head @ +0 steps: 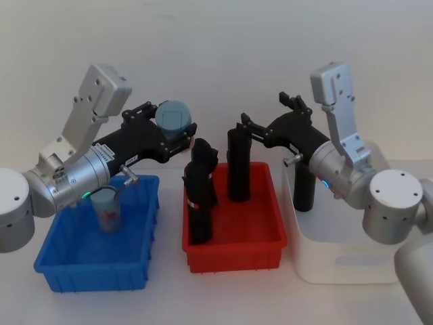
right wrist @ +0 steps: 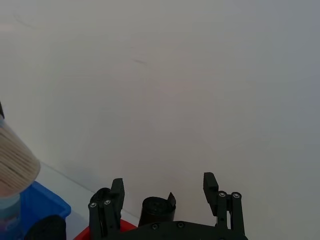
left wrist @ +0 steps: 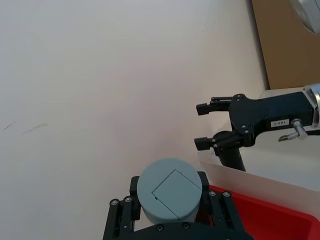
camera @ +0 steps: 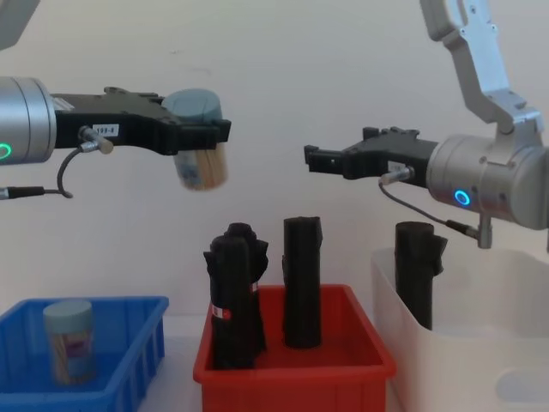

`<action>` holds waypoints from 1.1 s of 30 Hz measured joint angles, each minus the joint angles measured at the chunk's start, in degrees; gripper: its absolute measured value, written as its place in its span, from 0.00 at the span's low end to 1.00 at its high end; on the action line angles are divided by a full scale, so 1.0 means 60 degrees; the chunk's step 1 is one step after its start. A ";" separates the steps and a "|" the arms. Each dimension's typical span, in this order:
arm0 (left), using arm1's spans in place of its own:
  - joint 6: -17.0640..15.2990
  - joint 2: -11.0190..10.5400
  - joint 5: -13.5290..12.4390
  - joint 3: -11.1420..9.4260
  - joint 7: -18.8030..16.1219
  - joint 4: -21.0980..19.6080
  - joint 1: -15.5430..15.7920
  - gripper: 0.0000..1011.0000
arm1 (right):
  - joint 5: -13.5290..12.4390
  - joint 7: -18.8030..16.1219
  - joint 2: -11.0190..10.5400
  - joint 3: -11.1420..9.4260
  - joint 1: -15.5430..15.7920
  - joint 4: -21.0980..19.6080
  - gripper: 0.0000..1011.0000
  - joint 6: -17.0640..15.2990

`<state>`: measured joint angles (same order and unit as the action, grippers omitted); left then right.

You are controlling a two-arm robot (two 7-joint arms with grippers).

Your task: Pick the cotton swabs from the blue box and place them into the white box.

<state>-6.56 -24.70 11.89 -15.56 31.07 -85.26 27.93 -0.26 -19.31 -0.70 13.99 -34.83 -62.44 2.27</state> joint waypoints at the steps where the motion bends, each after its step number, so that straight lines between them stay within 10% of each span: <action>1: 0.0017 -0.0001 0.0043 0.0002 -0.0006 -0.0004 -0.0006 0.66 | 0.0035 -0.0139 0.0002 0.0030 -0.0002 0.0027 0.99 0.0025; 33: 0.0072 0.0501 0.3029 0.0096 0.0384 0.1254 0.0519 0.66 | 0.0535 -0.3772 -0.0299 0.0585 0.0384 -0.0532 0.99 0.0527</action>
<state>-6.13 -21.69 30.06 -14.98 33.37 -77.74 31.04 2.96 -41.94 -2.49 17.50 -32.53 -65.64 5.43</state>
